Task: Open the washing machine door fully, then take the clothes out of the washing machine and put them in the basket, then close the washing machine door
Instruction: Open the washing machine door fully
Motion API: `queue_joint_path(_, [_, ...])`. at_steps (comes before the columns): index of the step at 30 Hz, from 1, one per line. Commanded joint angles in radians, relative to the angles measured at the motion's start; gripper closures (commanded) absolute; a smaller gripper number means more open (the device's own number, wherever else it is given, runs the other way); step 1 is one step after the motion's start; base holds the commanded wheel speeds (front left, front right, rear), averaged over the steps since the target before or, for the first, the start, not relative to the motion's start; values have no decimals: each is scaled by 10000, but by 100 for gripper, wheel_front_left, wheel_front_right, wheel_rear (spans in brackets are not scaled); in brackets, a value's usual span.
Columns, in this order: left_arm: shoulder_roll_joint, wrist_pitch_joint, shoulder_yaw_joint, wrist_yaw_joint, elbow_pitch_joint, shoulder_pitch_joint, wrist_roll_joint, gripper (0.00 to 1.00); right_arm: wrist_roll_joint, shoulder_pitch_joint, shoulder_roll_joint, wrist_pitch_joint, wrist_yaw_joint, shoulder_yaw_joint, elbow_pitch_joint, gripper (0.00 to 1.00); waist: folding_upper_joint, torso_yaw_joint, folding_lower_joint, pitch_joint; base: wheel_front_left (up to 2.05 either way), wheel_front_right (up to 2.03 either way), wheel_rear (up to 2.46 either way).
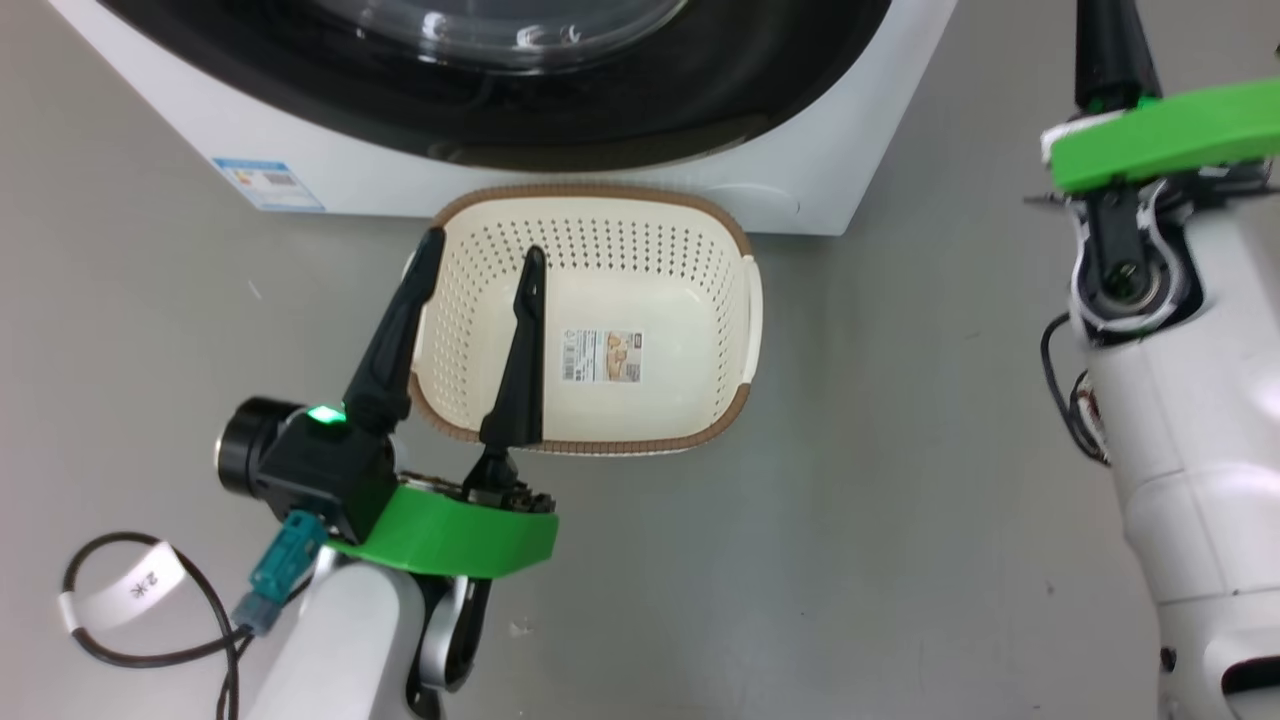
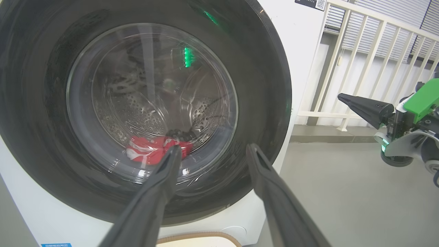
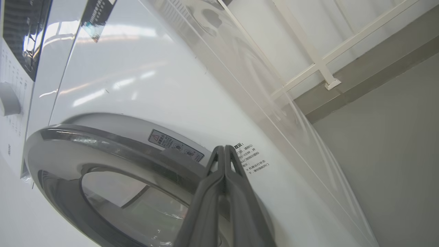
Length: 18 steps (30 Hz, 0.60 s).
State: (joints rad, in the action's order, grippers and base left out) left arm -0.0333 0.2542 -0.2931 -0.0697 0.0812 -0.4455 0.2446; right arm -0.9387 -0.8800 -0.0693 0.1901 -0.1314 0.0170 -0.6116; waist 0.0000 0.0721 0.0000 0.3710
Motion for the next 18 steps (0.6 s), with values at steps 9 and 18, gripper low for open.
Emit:
queue_joint_path(9, [-169,76,288,29,-504,-349,-244,0,-2072,-998,-258,-1381,7,296,394,100,0,219,0,566,0,0,0])
queue_joint_path(18, [-169,76,184,9,-526,-435,-236,0,-3547,-1731,-632,-2920,7,361,254,100,0,348,0,911,0,0,0])
